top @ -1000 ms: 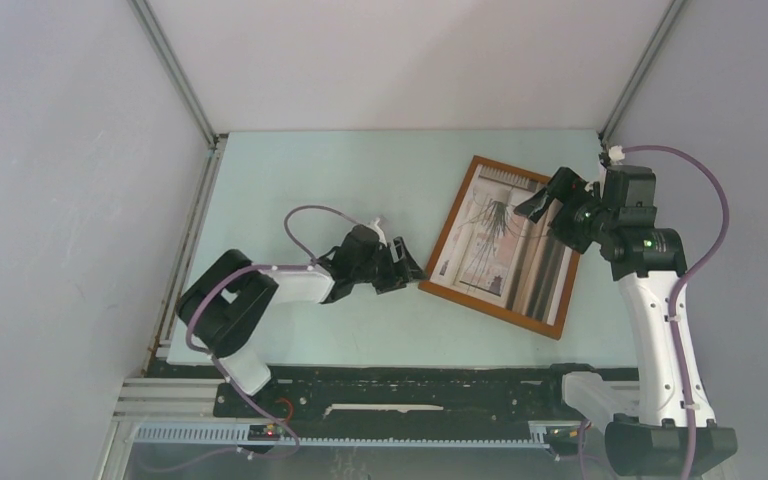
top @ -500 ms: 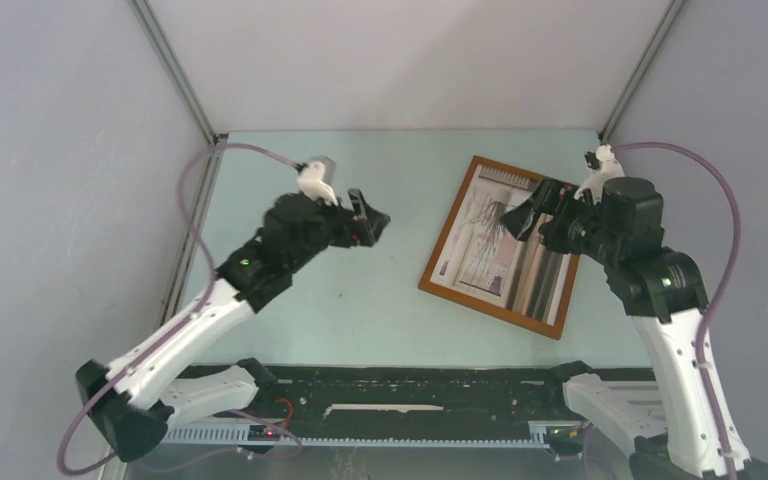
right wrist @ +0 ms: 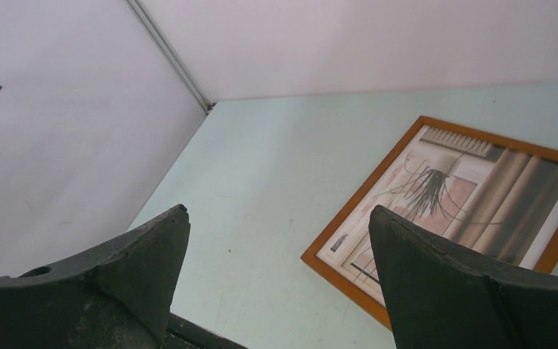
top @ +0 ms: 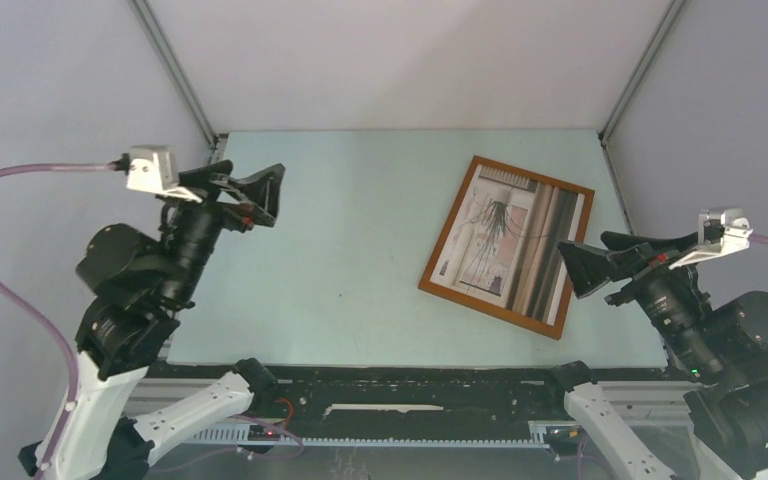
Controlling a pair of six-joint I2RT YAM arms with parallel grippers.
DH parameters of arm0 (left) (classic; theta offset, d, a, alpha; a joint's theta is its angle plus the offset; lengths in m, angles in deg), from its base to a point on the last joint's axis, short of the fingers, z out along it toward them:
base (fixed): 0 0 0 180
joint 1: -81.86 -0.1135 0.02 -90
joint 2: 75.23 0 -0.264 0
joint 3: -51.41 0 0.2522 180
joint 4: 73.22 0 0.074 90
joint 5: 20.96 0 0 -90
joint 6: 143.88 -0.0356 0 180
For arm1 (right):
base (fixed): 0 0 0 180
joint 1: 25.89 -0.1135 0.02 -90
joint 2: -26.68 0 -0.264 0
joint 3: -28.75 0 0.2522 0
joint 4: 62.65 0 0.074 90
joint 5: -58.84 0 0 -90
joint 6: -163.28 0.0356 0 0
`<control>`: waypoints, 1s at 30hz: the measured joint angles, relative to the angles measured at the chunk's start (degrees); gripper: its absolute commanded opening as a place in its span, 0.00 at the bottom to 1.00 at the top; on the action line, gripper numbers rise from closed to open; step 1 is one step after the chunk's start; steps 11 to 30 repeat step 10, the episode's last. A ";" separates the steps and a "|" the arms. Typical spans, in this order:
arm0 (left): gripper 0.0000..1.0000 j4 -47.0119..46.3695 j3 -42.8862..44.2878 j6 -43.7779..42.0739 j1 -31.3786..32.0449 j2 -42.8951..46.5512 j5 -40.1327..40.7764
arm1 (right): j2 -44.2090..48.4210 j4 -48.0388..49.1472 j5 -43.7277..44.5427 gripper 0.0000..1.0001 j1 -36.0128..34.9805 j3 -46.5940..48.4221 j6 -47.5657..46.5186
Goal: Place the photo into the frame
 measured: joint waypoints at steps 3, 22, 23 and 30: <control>1.00 0.55 1.49 -1.75 0.00 1.79 1.57 | 0.61 0.96 0.31 1.00 0.00 -0.42 -0.79; 1.00 1.75 1.97 -4.96 0.00 6.27 5.18 | 1.75 4.81 -1.18 1.00 0.00 -5.29 -1.99; 1.00 1.75 1.97 -4.96 0.00 6.27 5.18 | 1.75 4.81 -1.18 1.00 0.00 -5.29 -1.99; 1.00 1.75 1.97 -4.96 0.00 6.27 5.18 | 1.75 4.81 -1.18 1.00 0.00 -5.29 -1.99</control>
